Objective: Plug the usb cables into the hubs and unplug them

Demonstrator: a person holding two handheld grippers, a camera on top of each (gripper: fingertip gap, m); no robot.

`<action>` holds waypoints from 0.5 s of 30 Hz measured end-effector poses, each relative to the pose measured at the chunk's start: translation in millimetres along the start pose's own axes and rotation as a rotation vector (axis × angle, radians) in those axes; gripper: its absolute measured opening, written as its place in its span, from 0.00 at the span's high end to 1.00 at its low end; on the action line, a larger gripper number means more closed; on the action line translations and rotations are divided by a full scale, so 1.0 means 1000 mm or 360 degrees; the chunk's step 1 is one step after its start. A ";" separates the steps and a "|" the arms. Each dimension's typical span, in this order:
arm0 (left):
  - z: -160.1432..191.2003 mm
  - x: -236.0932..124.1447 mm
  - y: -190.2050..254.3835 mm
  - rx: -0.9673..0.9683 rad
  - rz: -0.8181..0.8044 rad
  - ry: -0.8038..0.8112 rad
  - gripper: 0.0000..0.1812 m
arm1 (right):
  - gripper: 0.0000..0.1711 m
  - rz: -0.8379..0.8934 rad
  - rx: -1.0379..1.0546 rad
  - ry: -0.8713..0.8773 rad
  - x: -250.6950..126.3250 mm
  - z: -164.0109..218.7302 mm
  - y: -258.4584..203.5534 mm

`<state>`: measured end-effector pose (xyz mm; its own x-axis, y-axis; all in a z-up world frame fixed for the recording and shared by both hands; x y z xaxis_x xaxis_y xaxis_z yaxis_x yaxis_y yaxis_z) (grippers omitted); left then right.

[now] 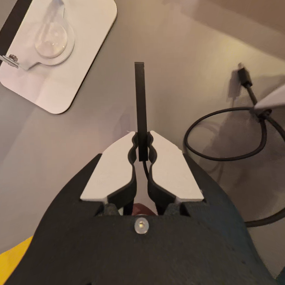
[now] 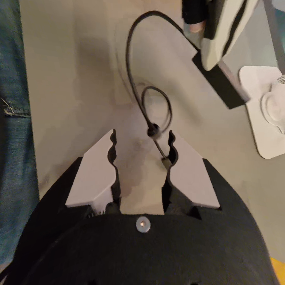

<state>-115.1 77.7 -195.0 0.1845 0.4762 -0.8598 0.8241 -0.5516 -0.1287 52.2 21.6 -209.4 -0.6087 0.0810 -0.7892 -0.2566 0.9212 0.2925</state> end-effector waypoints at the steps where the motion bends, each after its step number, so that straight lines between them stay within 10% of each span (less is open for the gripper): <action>1: 0.001 -0.005 -0.001 0.0128 -0.0002 -0.0071 0.94 | 0.61 0.0006 0.0032 0.0038 -0.008 -0.004 0.004; 7: -0.017 -0.031 0.004 0.0645 0.0068 -0.0269 0.94 | 0.69 0.0145 0.0266 0.0437 -0.054 -0.041 0.054; 15: -0.035 -0.042 0.033 0.1086 0.0248 -0.0335 0.94 | 0.90 0.0202 0.0066 0.0140 0.015 -0.030 0.085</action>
<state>-77.1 63.5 -146.3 0.1092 0.2536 -0.9611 0.2665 -0.9390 -0.2175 -1.2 89.5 -180.0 -0.6982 0.1660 -0.6963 -0.1432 0.9207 0.3631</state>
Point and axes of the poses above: each gripper's, where its closed fingertips meet, x out along the fingers, z out of its underside, y = z × x across the jaws, the point moved 5 cm from there along -x, back along the fingers, and after that the axes turned 5 degrees about -y, right-handed, at the moved point
